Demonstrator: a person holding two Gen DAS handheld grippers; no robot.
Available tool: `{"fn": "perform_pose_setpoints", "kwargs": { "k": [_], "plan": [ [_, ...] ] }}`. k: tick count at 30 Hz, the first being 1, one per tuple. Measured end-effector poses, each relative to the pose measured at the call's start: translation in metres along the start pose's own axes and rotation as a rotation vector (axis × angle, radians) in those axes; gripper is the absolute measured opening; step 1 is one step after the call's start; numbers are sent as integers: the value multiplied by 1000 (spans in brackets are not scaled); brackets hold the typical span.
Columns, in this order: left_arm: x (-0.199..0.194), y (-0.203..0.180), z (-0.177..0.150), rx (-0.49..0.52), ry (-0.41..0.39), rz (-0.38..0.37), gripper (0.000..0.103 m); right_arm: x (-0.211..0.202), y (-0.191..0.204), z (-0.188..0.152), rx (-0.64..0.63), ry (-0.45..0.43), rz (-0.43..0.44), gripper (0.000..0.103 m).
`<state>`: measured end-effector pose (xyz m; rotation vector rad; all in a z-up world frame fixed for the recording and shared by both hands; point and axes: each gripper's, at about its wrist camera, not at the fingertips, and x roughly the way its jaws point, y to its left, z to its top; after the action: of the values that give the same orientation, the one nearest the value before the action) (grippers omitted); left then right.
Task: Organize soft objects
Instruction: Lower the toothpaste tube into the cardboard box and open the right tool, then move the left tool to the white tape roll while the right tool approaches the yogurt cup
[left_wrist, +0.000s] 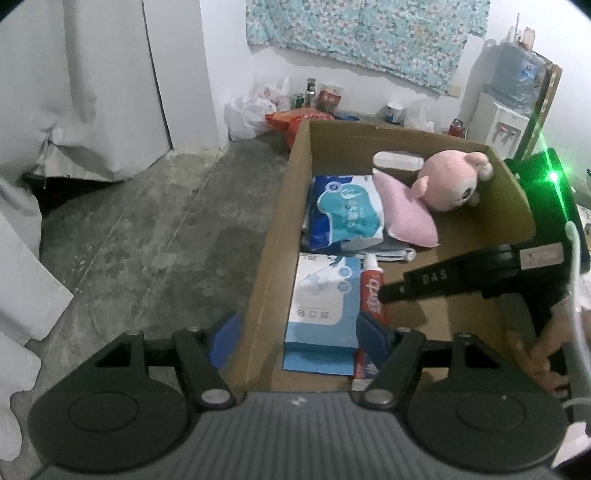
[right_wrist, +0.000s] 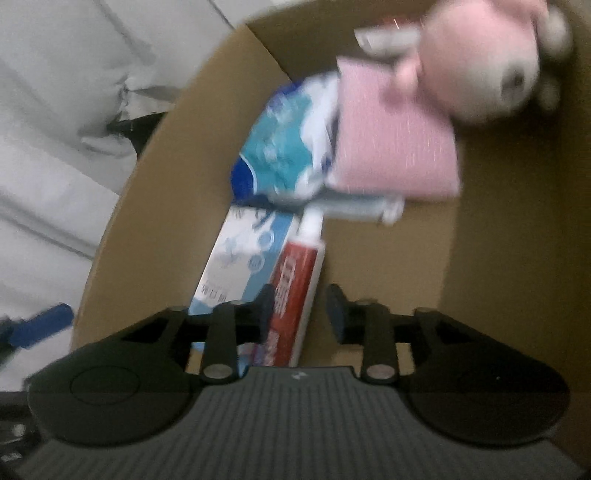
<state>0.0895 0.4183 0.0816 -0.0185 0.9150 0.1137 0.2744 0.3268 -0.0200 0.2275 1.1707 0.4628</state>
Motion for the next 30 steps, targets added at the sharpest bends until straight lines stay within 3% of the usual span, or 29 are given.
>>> {"fn": "perform_pose_setpoints", "kwargs": {
  "k": [4, 9, 14, 19, 25, 30],
  "plan": [
    [-27, -16, -5, 38, -37, 33, 72, -38, 5, 5, -75, -75, 20, 39],
    [-71, -45, -10, 75, -103, 5, 73, -127, -7, 2, -179, -202, 89, 40],
    [-102, -101, -16, 146, -166, -92, 75, -238, -49, -34, -238, -358, 110, 47],
    [-113, -173, -17, 229, -201, -225, 75, -324, -125, -80, -216, -462, 8, 52],
    [-101, -270, -19, 359, -218, -354, 74, -355, -231, -128, -157, -457, -192, 55],
    [-56, -351, -20, 448, -237, -393, 68, -341, -315, -139, -81, -449, -221, 55]
  ]
}}
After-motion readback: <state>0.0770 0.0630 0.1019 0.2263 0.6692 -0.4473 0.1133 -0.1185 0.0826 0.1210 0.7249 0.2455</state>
